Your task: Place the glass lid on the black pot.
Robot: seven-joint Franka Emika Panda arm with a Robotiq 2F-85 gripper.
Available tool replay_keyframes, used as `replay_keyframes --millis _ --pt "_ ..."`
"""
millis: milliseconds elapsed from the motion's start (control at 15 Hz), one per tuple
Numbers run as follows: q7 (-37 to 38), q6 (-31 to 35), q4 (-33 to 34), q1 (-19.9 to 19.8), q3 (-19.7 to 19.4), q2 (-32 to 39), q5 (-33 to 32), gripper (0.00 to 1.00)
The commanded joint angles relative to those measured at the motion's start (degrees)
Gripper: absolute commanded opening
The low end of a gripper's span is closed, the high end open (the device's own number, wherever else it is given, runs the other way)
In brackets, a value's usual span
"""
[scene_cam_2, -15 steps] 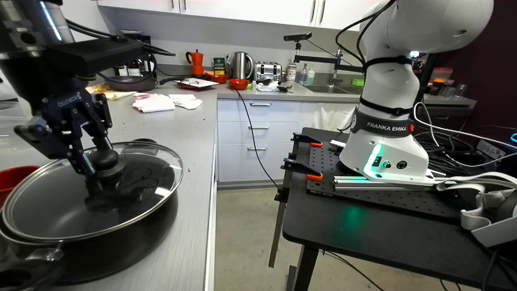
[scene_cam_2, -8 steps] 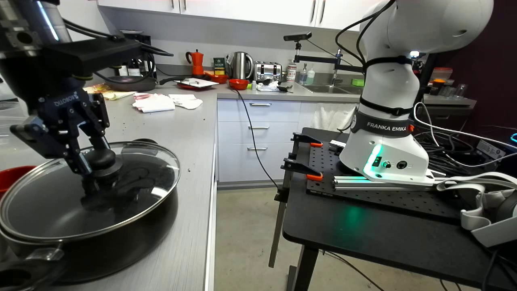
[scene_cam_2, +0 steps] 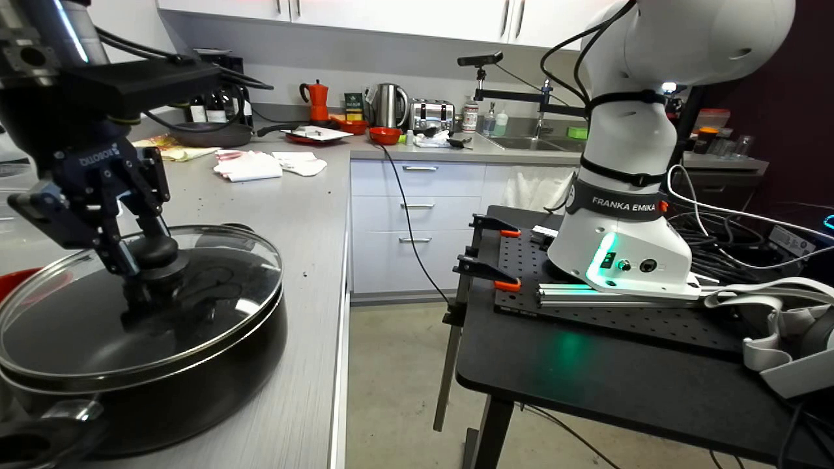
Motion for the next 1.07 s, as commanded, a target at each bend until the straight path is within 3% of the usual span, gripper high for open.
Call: replay_keyframes --millis 0,667,733,800,867,1000 --pt "-1.9 -1.6 2.3 -0.4 0.3 0.7 1.3 0.24" --pt "-2.2 -1.6 2.8 -0.3 0.4 2.0 1.6 0.24" --pt "-2.2 -1.7 2.8 -0.3 0.4 2.1 1.7 0.44" --pt "-2.2 -1.8 2.8 -0.3 0.4 2.1 1.7 0.74" --pt "-2.1 -1.7 2.7 -0.3 0.3 2.0 1.7 0.75" --pt "-2.2 -1.8 2.8 -0.3 0.3 2.0 1.7 0.88"
